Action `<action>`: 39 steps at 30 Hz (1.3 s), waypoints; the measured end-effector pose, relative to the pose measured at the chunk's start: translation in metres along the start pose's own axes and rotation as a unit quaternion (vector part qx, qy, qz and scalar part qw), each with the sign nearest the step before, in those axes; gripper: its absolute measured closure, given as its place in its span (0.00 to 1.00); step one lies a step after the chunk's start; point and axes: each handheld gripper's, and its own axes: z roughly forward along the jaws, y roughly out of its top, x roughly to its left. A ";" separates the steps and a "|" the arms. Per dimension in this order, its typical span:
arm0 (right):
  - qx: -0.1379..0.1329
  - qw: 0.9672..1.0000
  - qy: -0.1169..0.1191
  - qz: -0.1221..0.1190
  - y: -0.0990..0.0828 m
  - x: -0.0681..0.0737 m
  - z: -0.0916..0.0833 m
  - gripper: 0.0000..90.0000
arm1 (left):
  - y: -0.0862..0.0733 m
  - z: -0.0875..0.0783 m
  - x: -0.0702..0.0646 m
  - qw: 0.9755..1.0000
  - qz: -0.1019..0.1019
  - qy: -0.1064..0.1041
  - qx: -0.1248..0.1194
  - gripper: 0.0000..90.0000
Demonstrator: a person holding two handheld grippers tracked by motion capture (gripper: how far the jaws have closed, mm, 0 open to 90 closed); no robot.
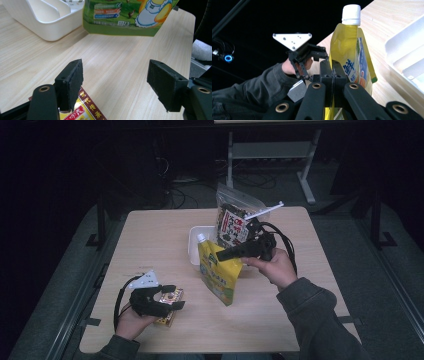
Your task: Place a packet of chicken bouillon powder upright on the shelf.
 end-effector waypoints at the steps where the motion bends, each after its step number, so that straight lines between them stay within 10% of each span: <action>1: -0.005 1.000 -0.001 0.002 0.001 0.000 -0.001 1.00 | 0.000 0.000 0.001 1.000 -0.001 0.003 0.000 0.31; 23: -0.102 0.994 -0.034 0.032 0.030 0.004 -0.008 1.00 | -0.002 -0.008 0.006 1.000 -0.011 0.019 -0.007 0.29; 39: -0.159 0.982 -0.084 0.054 0.053 -0.010 0.002 1.00 | -0.004 -0.012 0.009 1.000 -0.015 0.021 -0.013 0.28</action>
